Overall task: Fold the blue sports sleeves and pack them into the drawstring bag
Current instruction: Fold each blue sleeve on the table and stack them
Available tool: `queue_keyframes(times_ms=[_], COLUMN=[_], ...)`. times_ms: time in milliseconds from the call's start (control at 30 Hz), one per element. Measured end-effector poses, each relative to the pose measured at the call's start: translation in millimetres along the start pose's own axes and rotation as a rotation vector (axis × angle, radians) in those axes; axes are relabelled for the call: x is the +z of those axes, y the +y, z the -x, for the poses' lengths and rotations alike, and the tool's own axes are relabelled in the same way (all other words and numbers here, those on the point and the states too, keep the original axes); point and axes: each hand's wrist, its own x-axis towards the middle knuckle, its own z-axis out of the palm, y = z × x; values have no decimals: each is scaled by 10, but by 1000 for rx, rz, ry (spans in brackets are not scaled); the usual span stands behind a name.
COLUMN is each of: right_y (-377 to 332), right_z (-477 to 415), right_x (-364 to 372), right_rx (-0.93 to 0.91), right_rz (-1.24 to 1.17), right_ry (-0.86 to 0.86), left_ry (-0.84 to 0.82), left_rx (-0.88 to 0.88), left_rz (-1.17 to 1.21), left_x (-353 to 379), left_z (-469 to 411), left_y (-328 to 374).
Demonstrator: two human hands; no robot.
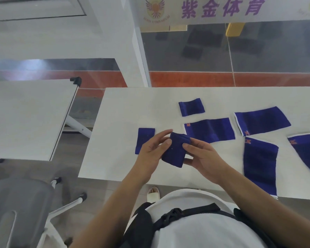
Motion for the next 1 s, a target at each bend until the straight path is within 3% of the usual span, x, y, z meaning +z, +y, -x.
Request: queue_keyframes(times_ms=[167, 267, 500, 667, 767, 1000], right_y=[-3, 24, 166, 165, 184, 168], right_z=[14, 9, -46, -112, -133, -220], right_x=[42, 62, 139, 201, 237, 332], right_rx=[56, 90, 99, 37, 5, 102], right_rz=[-43, -36, 221, 316, 315, 356], right_ry=[-45, -52, -55, 40, 95, 106], left_ry=[17, 83, 207, 92, 50, 37], left_rx=[16, 51, 64, -20, -31, -63], left_rz=[15, -113, -221, -99, -179, -136], left_x=[-15, -54, -189, -382, -466, -671], left_z=[75, 100, 207, 246, 258, 235], left_y=[-18, -72, -213, -261, -310, -374])
